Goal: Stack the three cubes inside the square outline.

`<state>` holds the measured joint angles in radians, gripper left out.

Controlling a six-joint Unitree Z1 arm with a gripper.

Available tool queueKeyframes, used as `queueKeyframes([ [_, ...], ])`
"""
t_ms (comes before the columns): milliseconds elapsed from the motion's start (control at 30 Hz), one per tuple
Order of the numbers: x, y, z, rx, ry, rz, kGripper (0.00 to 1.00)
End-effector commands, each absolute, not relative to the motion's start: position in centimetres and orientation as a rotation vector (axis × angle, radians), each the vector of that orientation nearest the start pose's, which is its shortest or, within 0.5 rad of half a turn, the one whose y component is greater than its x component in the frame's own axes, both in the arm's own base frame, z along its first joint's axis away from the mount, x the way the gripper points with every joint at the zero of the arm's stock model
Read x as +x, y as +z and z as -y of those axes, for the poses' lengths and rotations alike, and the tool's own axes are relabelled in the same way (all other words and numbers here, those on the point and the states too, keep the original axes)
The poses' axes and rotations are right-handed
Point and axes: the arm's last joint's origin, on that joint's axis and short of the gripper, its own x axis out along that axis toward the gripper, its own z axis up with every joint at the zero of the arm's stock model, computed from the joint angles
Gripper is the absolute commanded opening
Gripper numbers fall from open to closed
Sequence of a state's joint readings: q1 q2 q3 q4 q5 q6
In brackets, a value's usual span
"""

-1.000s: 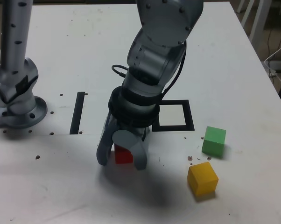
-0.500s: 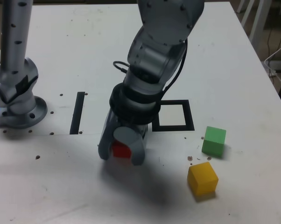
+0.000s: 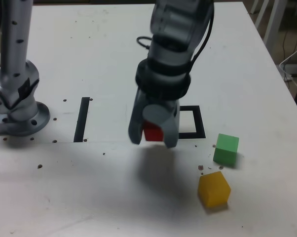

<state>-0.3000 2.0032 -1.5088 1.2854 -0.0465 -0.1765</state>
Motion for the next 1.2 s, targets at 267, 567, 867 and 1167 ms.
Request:
queueKeyframes([
  [267, 35.2, 25.5, 6.5, 0.060, -0.065, -1.791, 0.29],
  [567, 37.2, 24.4, 4.4, 0.027, -0.077, -1.804, 0.29],
  [867, 37.8, 23.2, 2.9, -0.010, -0.081, -1.836, 0.29],
  [1167, 38.3, 22.2, 2.2, -0.032, -0.105, -1.853, 0.29],
])
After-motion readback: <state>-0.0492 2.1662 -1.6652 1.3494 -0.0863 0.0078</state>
